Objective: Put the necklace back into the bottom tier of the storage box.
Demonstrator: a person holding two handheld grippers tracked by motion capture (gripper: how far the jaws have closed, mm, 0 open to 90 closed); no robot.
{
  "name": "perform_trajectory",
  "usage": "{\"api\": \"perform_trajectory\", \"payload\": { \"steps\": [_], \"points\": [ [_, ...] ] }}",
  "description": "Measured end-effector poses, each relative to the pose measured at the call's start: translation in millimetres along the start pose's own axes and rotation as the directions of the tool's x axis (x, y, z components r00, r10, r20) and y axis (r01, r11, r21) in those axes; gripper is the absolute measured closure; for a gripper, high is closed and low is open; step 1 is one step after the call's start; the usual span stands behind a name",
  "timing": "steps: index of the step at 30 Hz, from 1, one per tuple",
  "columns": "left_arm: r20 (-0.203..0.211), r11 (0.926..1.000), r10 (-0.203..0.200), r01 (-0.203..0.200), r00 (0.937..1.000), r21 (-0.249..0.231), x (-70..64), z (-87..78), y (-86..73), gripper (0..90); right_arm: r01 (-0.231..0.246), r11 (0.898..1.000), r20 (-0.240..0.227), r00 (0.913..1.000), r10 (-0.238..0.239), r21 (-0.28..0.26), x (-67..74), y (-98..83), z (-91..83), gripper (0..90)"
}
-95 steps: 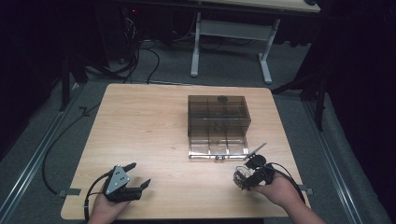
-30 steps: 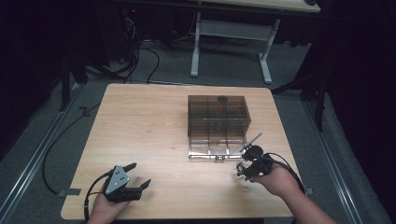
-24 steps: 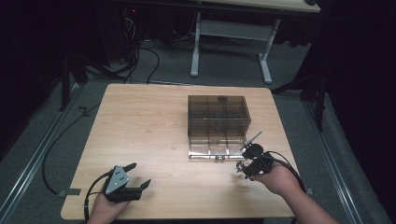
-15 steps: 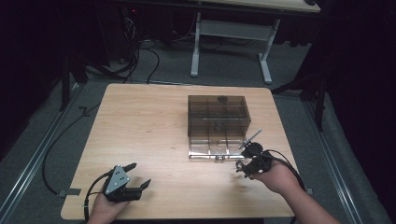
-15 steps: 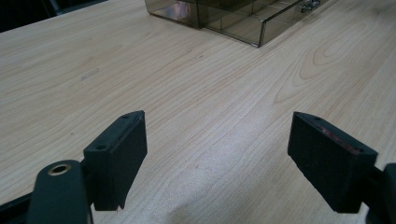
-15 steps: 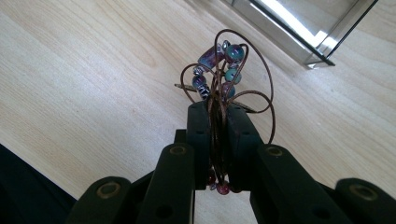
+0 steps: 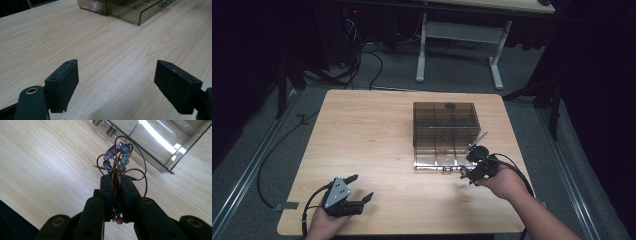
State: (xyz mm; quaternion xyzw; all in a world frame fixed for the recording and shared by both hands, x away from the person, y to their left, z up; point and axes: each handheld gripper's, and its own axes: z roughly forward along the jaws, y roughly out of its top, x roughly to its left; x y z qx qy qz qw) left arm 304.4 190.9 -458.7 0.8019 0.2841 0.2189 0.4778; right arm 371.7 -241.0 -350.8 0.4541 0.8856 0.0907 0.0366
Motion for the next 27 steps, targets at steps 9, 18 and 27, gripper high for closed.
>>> {"api": "perform_trajectory", "payload": {
  "steps": [9, 18, 27],
  "points": [
    [0.002, 1.0000, 0.002, -0.002, 1.0000, 0.000, 0.0, 0.0, 0.0, 19.9, 0.011, 1.000, -0.005, 0.9999, -0.011, -0.010, 1.2, 18.2, -1.1, 82.2],
    [0.005, 1.0000, 0.003, -0.003, 1.0000, 0.000, 0.1, 0.1, 0.0, 19.9, 0.017, 1.000, -0.001, 0.9999, -0.017, -0.012, 1.3, 40.0, 1.6, 82.3],
    [0.007, 1.0000, 0.002, -0.002, 1.0000, -0.005, 0.1, 0.3, -0.1, 19.9, 0.037, 0.999, -0.001, 0.9993, -0.037, -0.014, -2.6, 61.3, 9.2, 82.2]
  ]
}}
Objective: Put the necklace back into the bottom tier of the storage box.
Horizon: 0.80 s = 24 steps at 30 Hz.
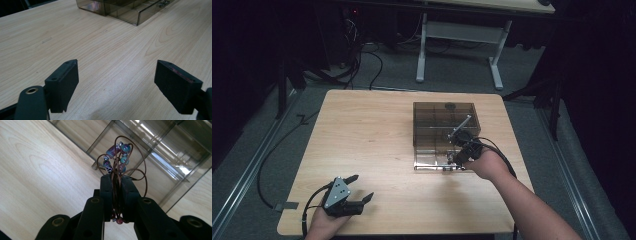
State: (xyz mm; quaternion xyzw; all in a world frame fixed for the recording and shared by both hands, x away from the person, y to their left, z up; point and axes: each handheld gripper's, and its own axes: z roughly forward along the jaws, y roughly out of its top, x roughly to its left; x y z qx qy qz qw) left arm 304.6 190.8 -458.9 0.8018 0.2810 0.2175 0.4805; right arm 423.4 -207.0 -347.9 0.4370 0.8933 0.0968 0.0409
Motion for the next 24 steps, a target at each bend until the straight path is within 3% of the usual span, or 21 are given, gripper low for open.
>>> {"api": "perform_trajectory", "payload": {
  "steps": [3, 6, 12, 24],
  "points": [
    [0.001, 1.0000, -0.002, 0.002, 1.0000, -0.003, 0.0, 0.2, -0.1, 19.9, -0.022, 1.000, -0.005, 0.9997, 0.022, 0.009, -0.1, 5.0, 3.3, 82.2],
    [0.002, 1.0000, -0.003, 0.003, 1.0000, -0.003, 0.1, 0.2, -0.2, 19.8, 0.007, 1.000, -0.004, 1.0000, -0.007, 0.016, -3.3, 10.2, 10.3, 82.2],
    [0.004, 1.0000, -0.003, 0.003, 1.0000, -0.004, 0.2, 0.2, -0.2, 19.9, -0.009, 0.999, -0.007, 0.9999, 0.009, 0.044, -4.5, 18.1, 22.0, 82.2],
    [0.007, 1.0000, -0.004, 0.004, 1.0000, -0.005, 0.4, 0.0, -0.2, 19.9, 0.014, 0.998, -0.005, 0.9999, -0.014, 0.063, -4.6, 32.2, 39.8, 82.2]
  ]
}}
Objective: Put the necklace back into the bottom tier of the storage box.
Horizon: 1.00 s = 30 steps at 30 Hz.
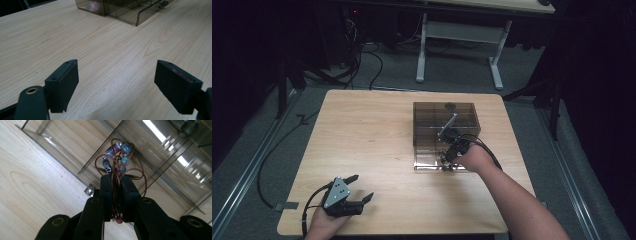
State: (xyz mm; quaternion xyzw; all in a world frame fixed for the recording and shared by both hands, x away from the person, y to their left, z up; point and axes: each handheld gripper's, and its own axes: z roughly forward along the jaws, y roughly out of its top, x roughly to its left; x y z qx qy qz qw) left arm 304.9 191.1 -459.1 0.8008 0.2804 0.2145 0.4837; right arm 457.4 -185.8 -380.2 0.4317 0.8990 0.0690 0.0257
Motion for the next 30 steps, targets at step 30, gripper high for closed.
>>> {"api": "perform_trajectory", "payload": {
  "steps": [30],
  "points": [
    [0.005, 1.0000, 0.002, -0.002, 1.0000, 0.006, 0.1, 0.6, 0.3, 19.9, -0.008, 1.000, 0.009, 0.9999, 0.008, 0.022, -2.0, 5.7, 27.7, 76.3]
  ]
}}
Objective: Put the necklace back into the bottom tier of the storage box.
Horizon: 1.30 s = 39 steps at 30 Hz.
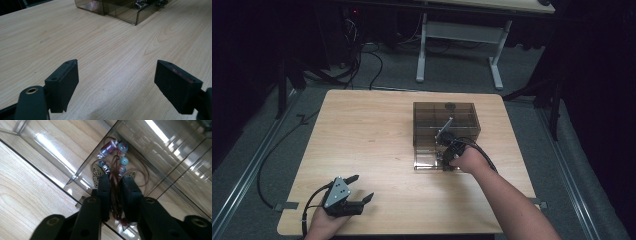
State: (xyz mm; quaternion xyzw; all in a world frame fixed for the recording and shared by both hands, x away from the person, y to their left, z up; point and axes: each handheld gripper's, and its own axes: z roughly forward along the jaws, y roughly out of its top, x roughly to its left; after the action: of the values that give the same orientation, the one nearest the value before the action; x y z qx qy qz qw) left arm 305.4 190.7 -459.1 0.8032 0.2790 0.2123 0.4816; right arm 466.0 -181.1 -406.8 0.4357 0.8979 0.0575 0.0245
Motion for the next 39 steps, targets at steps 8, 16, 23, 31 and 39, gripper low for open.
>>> {"api": "perform_trajectory", "payload": {
  "steps": [8, 16, 23, 31, 39],
  "points": [
    [-0.002, 1.0000, 0.002, -0.002, 1.0000, 0.002, -0.1, 0.1, 0.1, 19.9, -0.027, 0.998, -0.007, 0.9996, 0.027, -0.050, -2.8, -5.0, -25.0, 72.5],
    [-0.001, 0.9999, 0.004, -0.004, 1.0000, 0.010, -0.2, 0.4, 0.4, 19.9, -0.055, 0.998, -0.008, 0.9984, 0.055, -0.025, -8.1, -20.6, -30.3, 77.5],
    [-0.001, 1.0000, 0.001, -0.001, 1.0000, 0.008, -0.1, 0.2, 0.3, 19.9, -0.014, 1.000, 0.015, 0.9998, 0.014, -0.002, -5.4, -19.2, -15.1, 90.0],
    [-0.001, 1.0000, 0.000, 0.000, 1.0000, 0.007, 0.1, 0.2, 0.3, 19.9, 0.022, 1.000, 0.033, 0.9992, -0.021, -0.012, -4.1, -9.1, -2.0, 90.0],
    [-0.001, 1.0000, 0.001, -0.001, 1.0000, 0.008, 0.0, 0.4, 0.3, 19.9, -0.023, 0.999, 0.025, 0.9994, 0.024, -0.024, -0.9, -10.2, -11.2, 88.9]
  ]
}}
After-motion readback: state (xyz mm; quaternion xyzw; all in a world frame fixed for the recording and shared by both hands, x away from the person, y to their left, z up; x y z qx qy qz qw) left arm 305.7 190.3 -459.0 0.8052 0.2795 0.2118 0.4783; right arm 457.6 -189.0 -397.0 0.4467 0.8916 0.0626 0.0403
